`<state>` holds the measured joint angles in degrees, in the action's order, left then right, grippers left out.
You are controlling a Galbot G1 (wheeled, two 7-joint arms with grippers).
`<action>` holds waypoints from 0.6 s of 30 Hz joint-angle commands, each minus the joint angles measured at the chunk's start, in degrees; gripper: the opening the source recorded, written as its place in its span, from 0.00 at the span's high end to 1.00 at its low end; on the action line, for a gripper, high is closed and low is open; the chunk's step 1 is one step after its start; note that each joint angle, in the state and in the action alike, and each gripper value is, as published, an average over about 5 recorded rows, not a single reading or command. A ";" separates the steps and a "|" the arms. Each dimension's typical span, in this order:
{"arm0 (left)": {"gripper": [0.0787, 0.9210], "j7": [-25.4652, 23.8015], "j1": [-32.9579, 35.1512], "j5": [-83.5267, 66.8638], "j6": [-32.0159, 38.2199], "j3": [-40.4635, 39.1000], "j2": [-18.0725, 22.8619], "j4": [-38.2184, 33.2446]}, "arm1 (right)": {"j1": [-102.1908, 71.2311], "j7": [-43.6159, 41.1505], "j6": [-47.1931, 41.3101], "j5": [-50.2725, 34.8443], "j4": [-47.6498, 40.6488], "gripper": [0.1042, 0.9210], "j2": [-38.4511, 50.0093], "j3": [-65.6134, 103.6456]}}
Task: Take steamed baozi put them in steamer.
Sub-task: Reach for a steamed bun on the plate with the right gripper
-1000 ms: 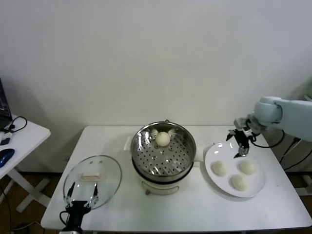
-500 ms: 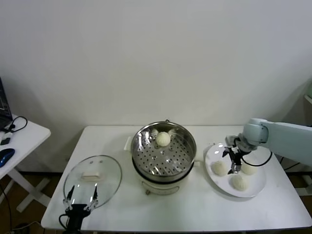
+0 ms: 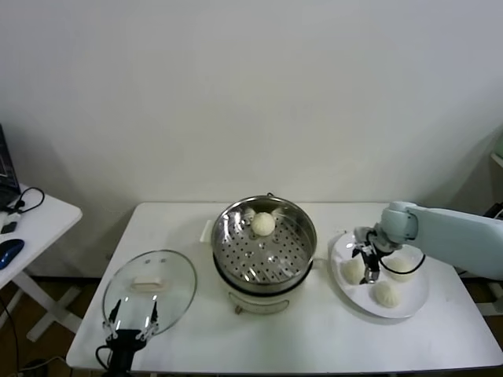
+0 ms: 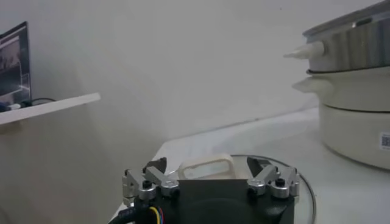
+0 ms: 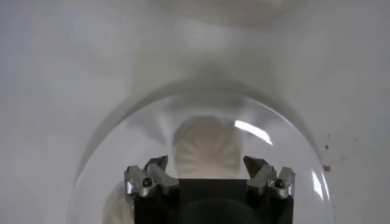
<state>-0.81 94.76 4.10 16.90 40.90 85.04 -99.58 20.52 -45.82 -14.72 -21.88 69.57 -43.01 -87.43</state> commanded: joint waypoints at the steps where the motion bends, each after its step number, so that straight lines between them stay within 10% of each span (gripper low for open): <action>1: 0.12 0.04 0.03 0.28 0.16 0.05 0.01 0.05 | -1.96 0.09 -0.16 1.30 -0.99 0.16 -0.36 1.73; 18: 0.12 0.15 0.23 0.71 0.18 -0.34 0.29 0.01 | 26.54 -4.46 1.50 -9.94 9.84 0.35 4.32 -16.77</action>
<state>-0.65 94.99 4.65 17.26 40.69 85.33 -99.48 28.37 -48.25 -13.89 -24.64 73.38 -40.49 -91.83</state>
